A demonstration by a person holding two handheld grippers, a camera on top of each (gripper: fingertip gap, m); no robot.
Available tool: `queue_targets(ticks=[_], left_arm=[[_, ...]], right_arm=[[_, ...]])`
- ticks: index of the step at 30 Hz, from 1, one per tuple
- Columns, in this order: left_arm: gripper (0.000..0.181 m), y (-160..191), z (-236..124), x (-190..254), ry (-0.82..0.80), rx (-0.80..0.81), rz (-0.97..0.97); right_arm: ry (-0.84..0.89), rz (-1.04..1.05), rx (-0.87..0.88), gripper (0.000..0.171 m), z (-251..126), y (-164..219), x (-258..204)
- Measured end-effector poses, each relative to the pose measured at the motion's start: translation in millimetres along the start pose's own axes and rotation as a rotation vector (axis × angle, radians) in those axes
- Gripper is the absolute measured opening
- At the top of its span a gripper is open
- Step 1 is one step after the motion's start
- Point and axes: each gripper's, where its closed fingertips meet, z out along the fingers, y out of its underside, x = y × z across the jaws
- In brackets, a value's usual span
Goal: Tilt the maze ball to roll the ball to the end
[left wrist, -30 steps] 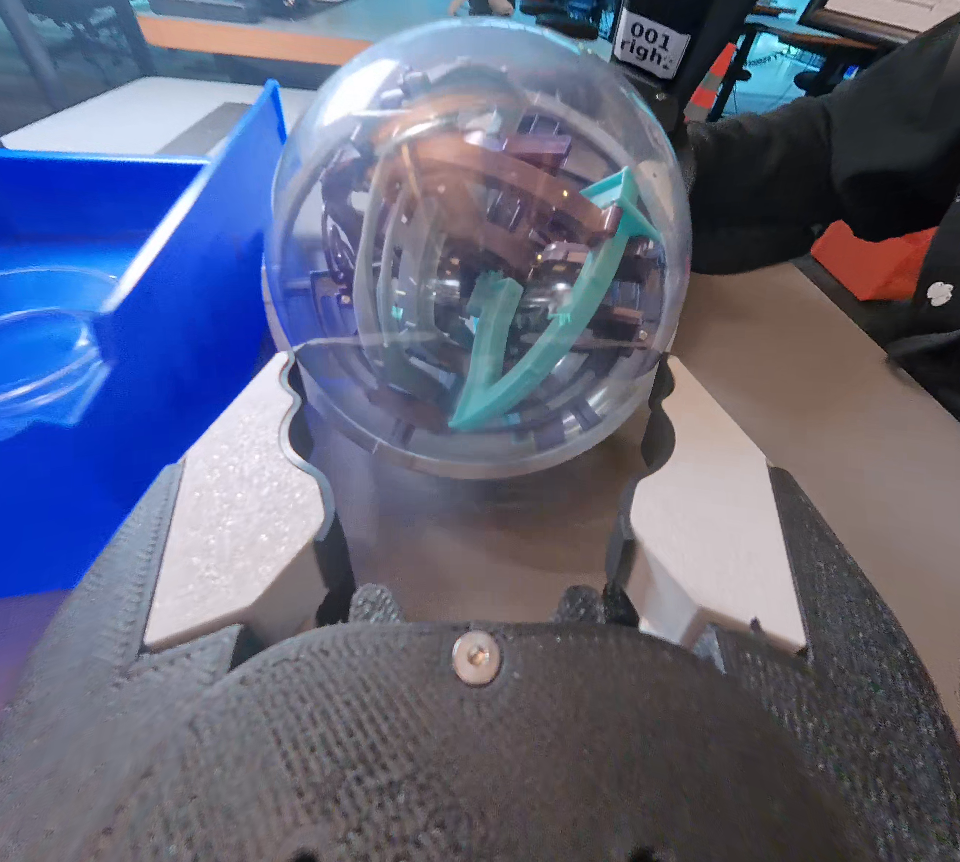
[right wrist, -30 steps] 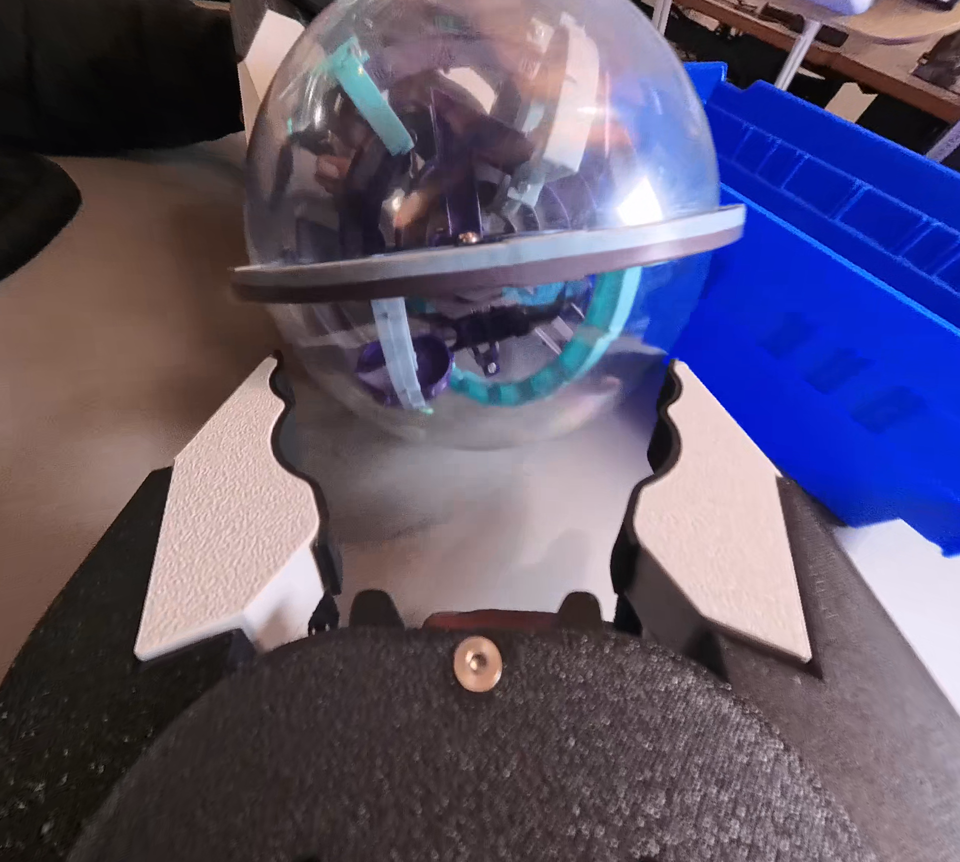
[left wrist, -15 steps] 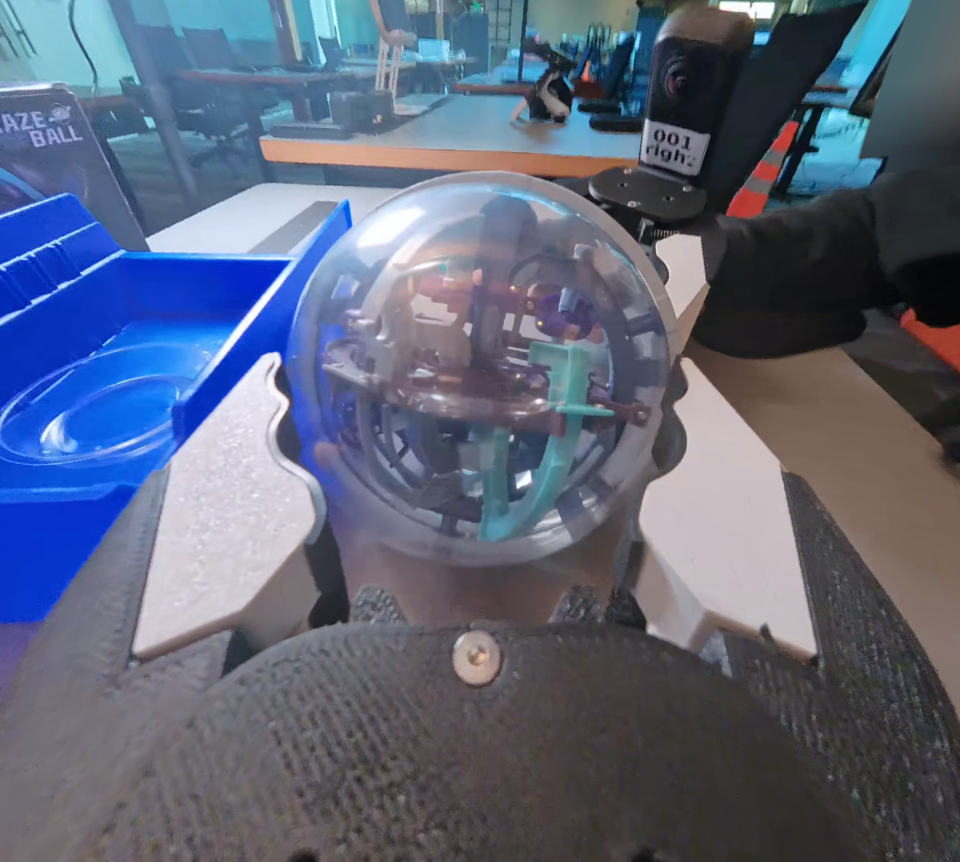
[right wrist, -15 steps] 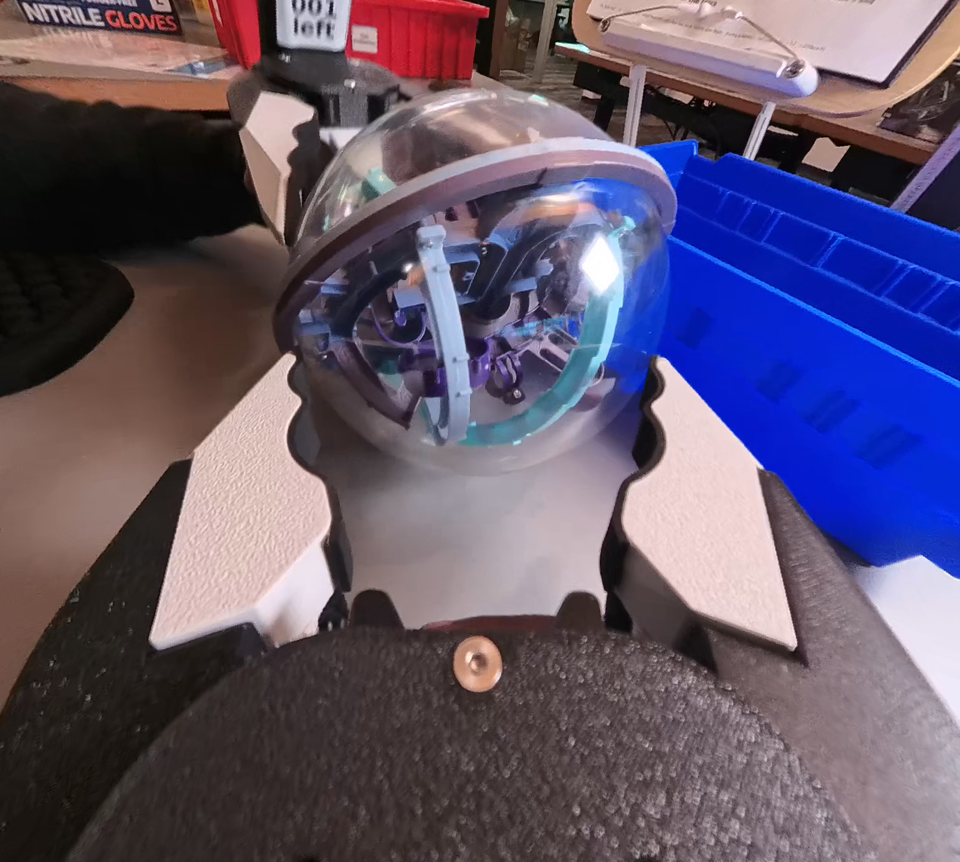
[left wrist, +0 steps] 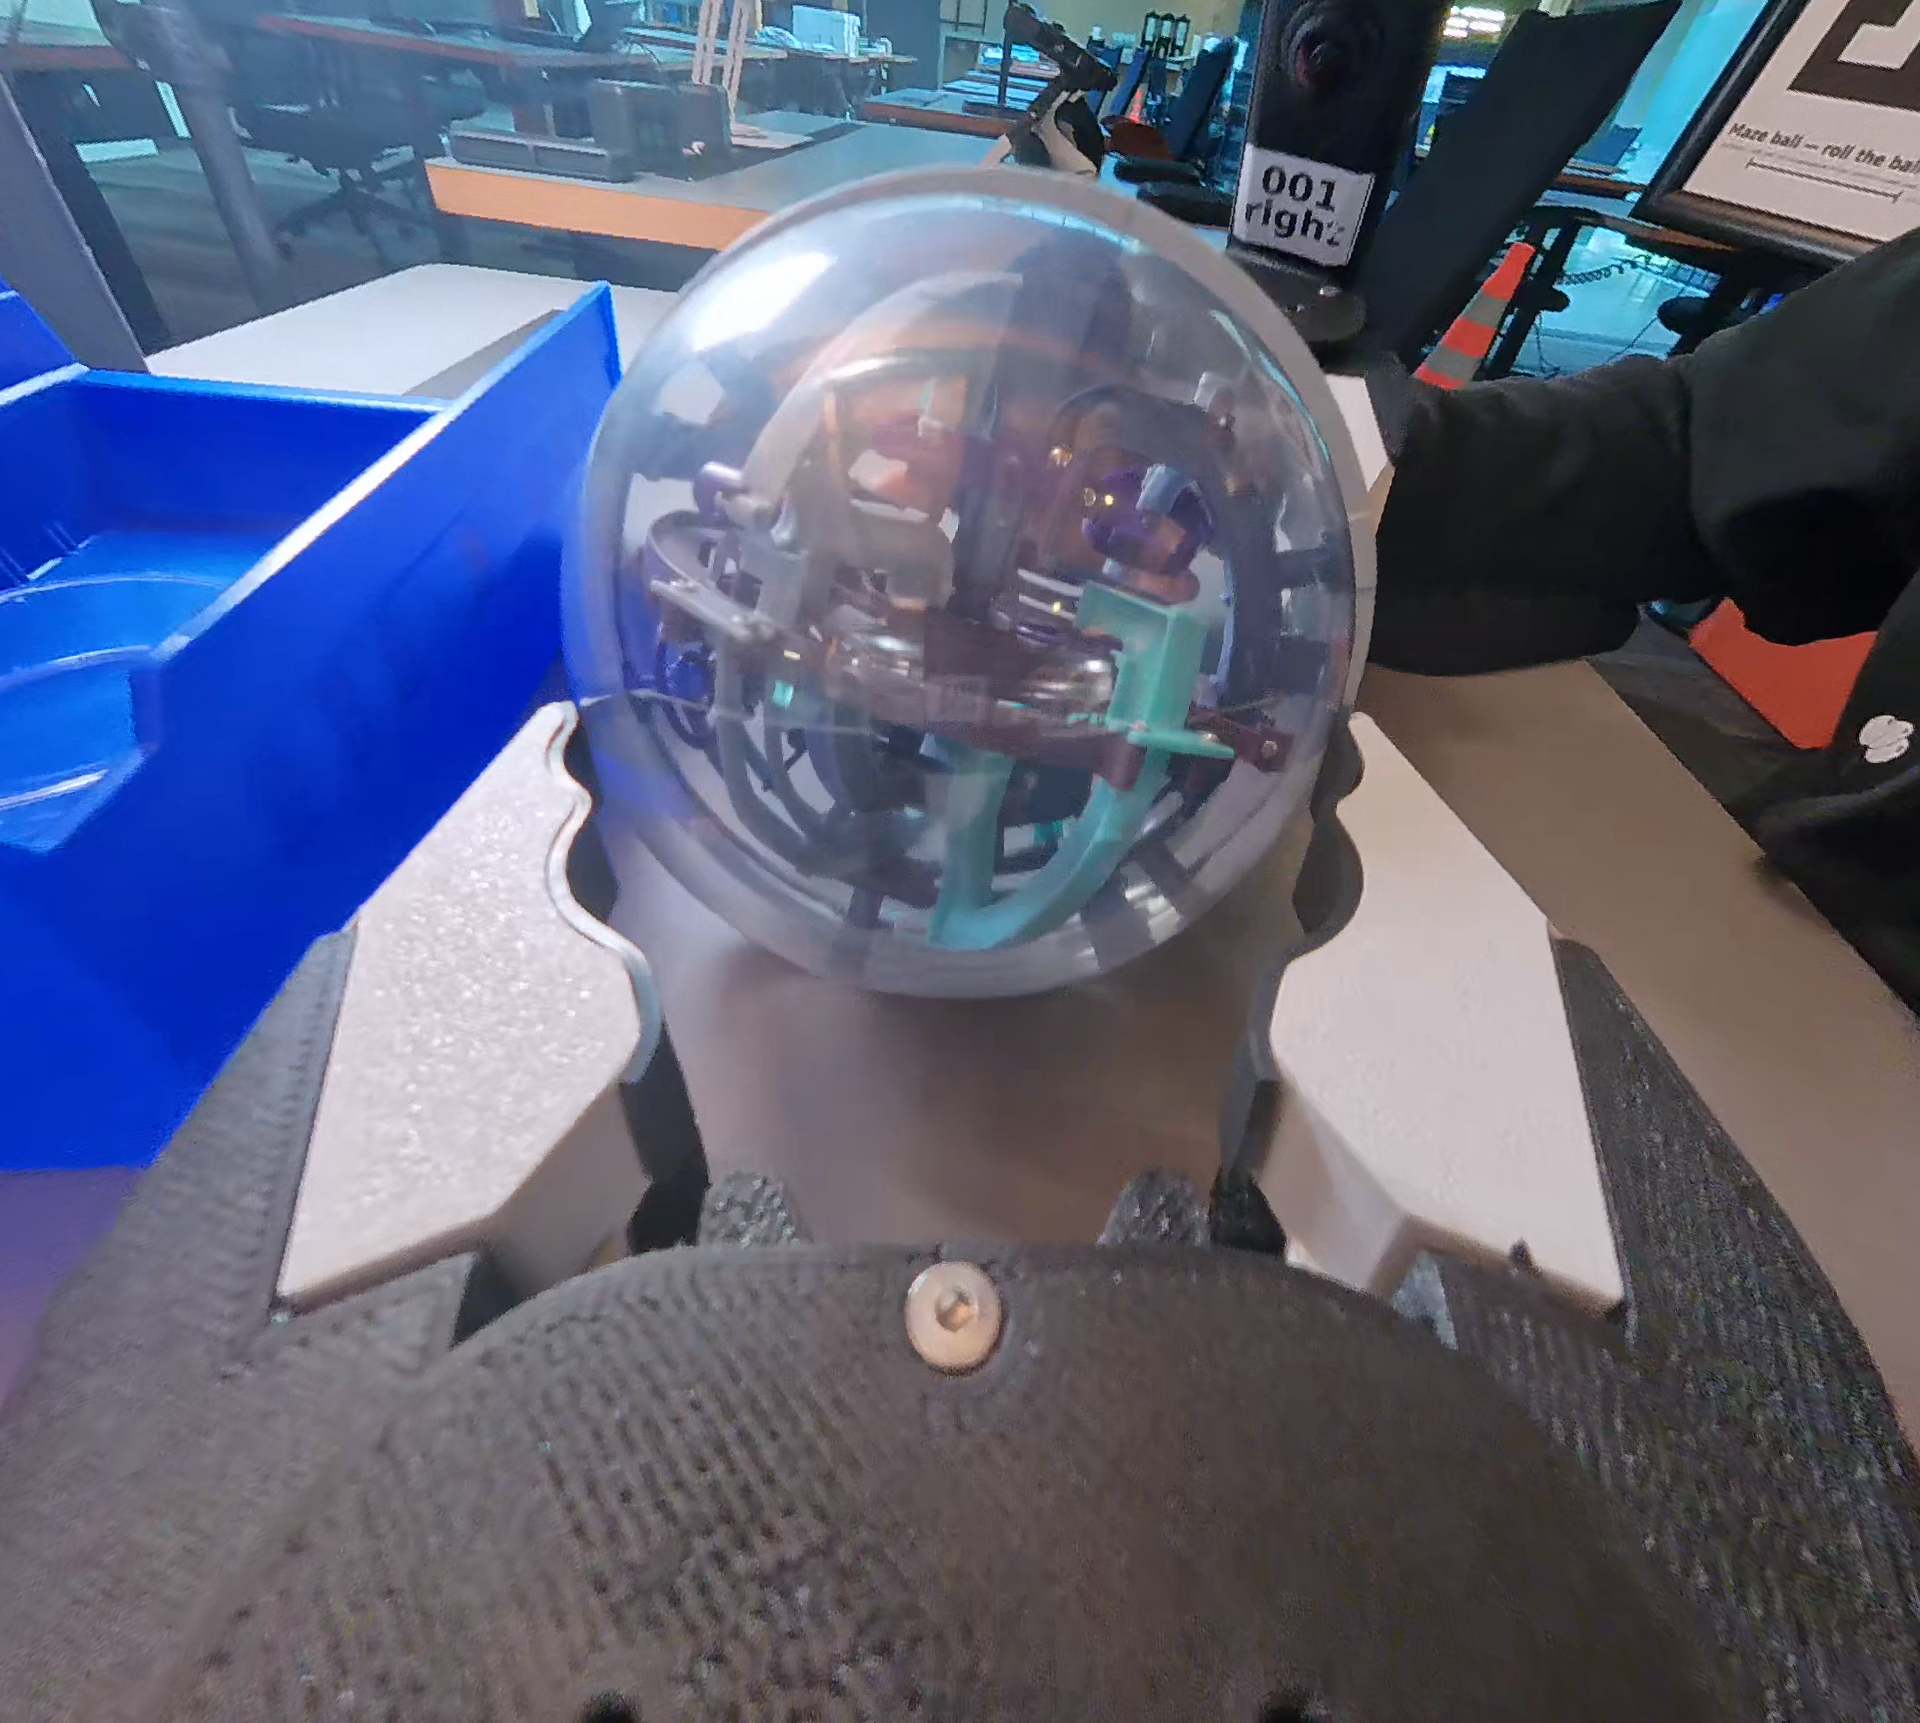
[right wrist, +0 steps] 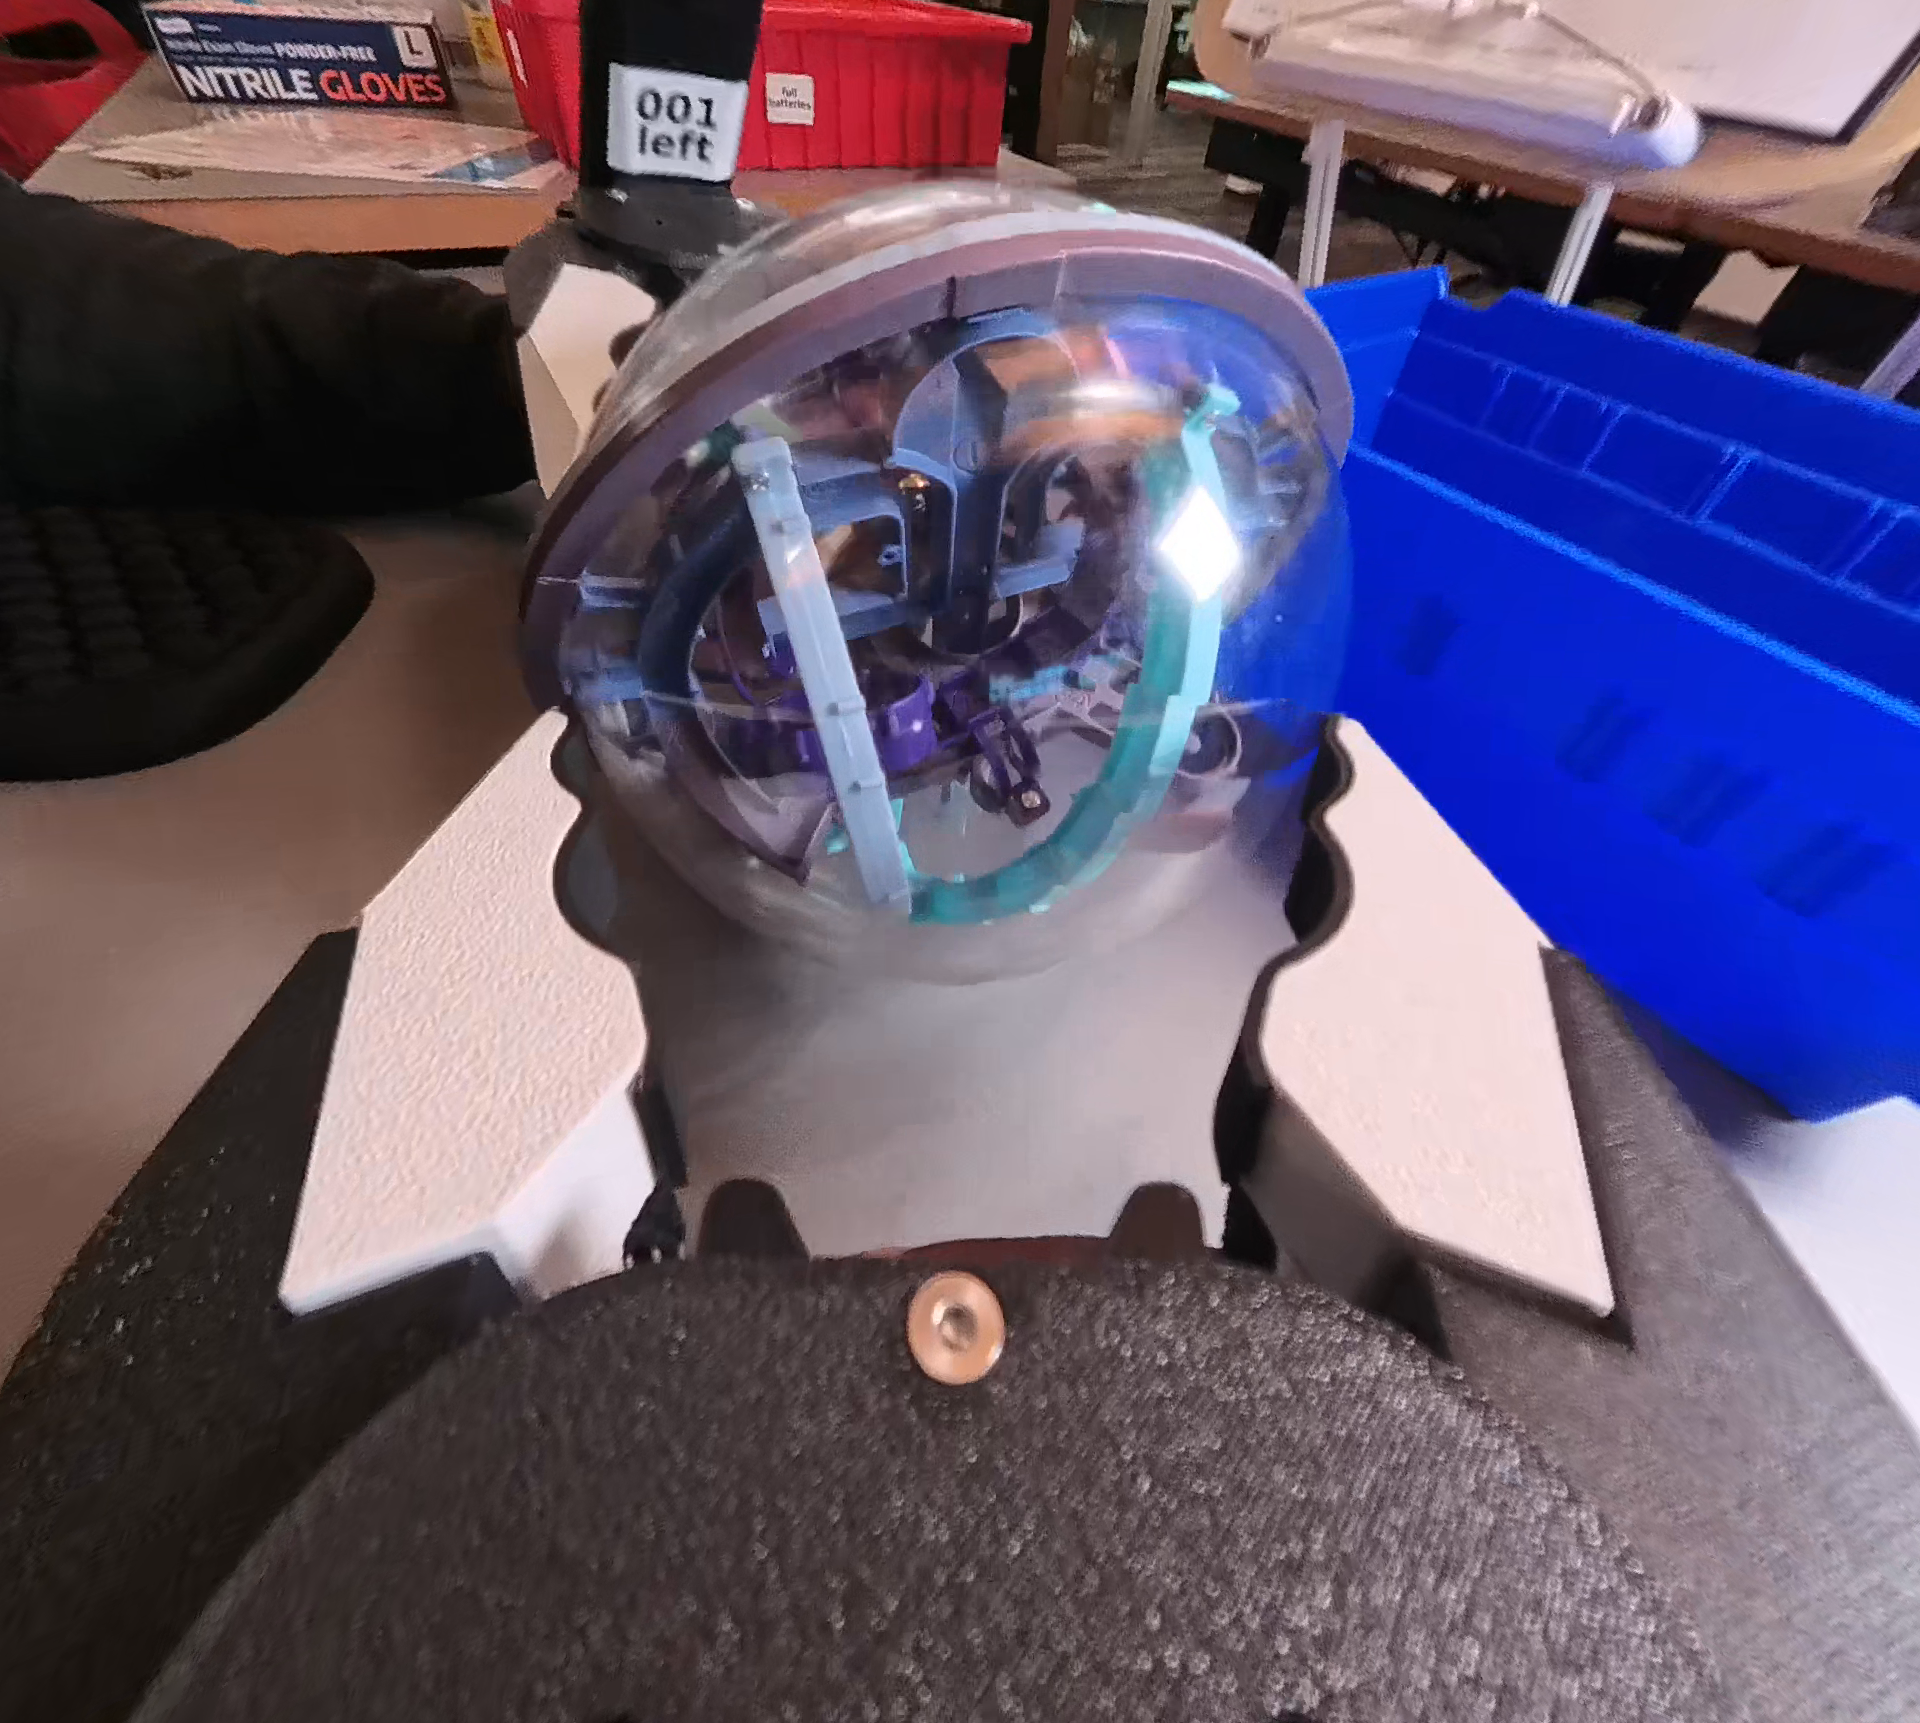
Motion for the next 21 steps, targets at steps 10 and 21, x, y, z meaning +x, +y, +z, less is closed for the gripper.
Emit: queue_targets(ticks=[10,21], left_arm=[[0.134,21.5,16.3,19.9,0.101,-0.145,-0.147],[0.128,17.4,19.6,22.3,0.103,-0.138,-0.217]], right_arm=[[-0.018,-0.032,0.037,0.133,-13.0,-29.4,-7.6],[-0.081,0.158,0.071,0.135,-20.7,-26.9,2.9]])
